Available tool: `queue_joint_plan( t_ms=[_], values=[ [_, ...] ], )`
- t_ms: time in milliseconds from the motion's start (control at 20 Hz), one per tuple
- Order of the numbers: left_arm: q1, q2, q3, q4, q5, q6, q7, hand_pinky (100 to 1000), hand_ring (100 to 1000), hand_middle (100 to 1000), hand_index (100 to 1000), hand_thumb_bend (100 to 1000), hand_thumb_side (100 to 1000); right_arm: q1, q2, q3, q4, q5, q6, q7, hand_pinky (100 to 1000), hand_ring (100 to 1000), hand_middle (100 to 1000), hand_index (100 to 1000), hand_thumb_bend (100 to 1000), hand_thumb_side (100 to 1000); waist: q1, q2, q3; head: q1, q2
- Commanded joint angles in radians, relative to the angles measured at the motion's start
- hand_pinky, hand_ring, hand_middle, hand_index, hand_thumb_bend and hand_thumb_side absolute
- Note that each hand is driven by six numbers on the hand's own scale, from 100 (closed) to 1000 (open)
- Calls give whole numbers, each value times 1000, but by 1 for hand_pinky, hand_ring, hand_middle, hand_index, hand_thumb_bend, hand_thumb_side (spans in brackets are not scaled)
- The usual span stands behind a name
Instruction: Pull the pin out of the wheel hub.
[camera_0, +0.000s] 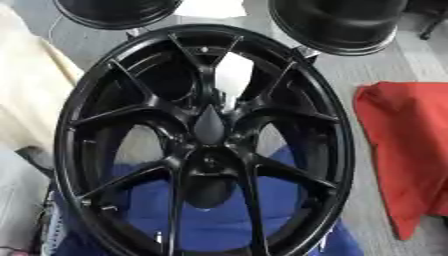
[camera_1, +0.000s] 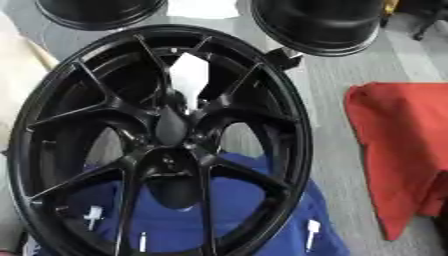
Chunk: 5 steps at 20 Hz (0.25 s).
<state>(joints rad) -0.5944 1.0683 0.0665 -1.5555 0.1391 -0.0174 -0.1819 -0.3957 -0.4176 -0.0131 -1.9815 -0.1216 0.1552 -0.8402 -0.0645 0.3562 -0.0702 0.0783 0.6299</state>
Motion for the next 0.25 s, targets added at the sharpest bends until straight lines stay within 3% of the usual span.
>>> queue_joint_plan(
  t_ms=[50,250],
  values=[
    [-13,9,25,-117,172,-16,128,785,727,621,744,100,573,-15,-21,-10,-18,1,4,3,531,652,597,647,271,361,4,-25,2,3,-5],
    [37,-59,41,-288,345,-27,328,787,738,638,771,100,587,-24,-25,-8,-18,6,5,11,529,652,598,648,269,359,3,-23,4,2,-8]
  ],
)
